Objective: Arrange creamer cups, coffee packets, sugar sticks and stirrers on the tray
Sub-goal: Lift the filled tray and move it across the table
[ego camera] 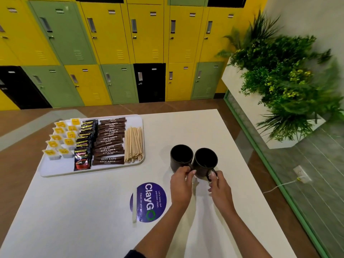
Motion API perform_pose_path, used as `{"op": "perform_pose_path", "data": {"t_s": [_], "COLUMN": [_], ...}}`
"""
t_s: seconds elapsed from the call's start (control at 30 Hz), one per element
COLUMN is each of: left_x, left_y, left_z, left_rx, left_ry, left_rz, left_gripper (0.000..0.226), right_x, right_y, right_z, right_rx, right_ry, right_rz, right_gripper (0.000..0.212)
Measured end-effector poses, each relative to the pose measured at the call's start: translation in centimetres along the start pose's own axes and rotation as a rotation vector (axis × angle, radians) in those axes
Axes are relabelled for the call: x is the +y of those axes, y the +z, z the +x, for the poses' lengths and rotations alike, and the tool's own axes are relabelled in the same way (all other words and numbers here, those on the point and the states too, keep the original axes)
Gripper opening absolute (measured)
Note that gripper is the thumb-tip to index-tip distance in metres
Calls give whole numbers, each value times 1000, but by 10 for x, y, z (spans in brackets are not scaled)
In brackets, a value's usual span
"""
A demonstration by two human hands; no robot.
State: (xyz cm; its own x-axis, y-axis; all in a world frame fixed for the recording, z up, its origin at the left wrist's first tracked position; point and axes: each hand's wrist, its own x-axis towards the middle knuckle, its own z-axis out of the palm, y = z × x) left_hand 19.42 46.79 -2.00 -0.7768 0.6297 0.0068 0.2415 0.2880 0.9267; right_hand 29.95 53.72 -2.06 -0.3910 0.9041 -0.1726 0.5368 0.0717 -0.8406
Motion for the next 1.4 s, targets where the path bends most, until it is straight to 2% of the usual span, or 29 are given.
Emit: {"op": "perform_pose_path", "data": {"t_s": [0.27, 0.5, 0.9, 1.4], "left_x": [-2, -9, -26, -31], "left_y": [-31, -58, -52, -35], "left_z": [53, 124, 191, 216], "left_rx": [127, 217, 272, 248], "left_ry": [56, 103, 86, 81], "left_rz": [-8, 71, 83, 56], "left_gripper": [14, 17, 16, 22], "right_x": [-37, -66, -91, -96], "right_y": [24, 56, 91, 93], "right_z": [48, 99, 174, 207], "right_rx": [-79, -122, -80, -53], "right_ry": [-32, -50, -107, -175], "right_rz": [9, -20, -89, -173], "right_gripper": [20, 28, 32, 26]}}
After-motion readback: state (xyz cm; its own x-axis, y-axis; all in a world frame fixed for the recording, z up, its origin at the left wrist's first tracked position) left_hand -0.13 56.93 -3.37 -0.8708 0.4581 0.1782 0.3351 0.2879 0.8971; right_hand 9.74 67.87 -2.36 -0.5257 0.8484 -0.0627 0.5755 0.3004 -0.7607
